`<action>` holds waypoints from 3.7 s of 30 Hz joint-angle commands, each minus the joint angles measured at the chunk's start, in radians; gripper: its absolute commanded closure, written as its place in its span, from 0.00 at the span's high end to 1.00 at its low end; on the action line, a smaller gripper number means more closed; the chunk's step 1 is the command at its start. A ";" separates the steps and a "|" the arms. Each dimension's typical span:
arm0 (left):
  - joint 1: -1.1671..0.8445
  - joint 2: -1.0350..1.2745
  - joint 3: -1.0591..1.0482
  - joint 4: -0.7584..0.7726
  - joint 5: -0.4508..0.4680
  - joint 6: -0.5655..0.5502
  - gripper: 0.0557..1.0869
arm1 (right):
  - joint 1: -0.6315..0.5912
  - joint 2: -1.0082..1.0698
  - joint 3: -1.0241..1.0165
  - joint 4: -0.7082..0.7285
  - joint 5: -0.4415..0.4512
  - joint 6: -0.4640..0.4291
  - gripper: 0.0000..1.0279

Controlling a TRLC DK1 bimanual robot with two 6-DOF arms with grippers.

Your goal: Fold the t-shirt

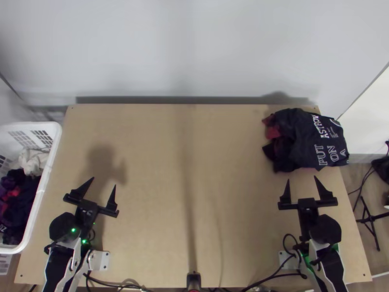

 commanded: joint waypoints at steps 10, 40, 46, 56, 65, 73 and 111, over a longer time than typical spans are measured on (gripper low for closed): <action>0.000 0.000 0.000 0.000 0.000 0.000 0.95 | 0.000 0.001 0.000 0.000 0.000 0.000 0.96; -0.012 0.000 0.000 0.000 0.000 -0.003 0.95 | 0.002 0.000 0.000 0.000 0.000 0.000 0.96; -0.017 0.000 -0.001 -0.001 0.008 -0.015 0.95 | 0.034 0.001 0.000 -0.009 -0.026 0.037 0.96; -0.029 0.000 -0.001 -0.001 0.011 0.000 0.95 | 0.028 -0.002 0.000 -0.009 -0.027 0.037 0.96; -0.061 0.000 -0.001 -0.003 0.026 0.066 0.95 | 0.005 0.012 0.002 0.019 -0.026 0.115 0.96; -0.011 0.008 0.005 0.144 0.017 0.117 0.90 | 0.032 0.030 0.009 0.075 -0.026 0.031 0.96; 1.298 1.470 1.180 -0.603 0.391 0.374 0.95 | 0.069 0.980 1.312 -0.672 -0.021 0.261 0.96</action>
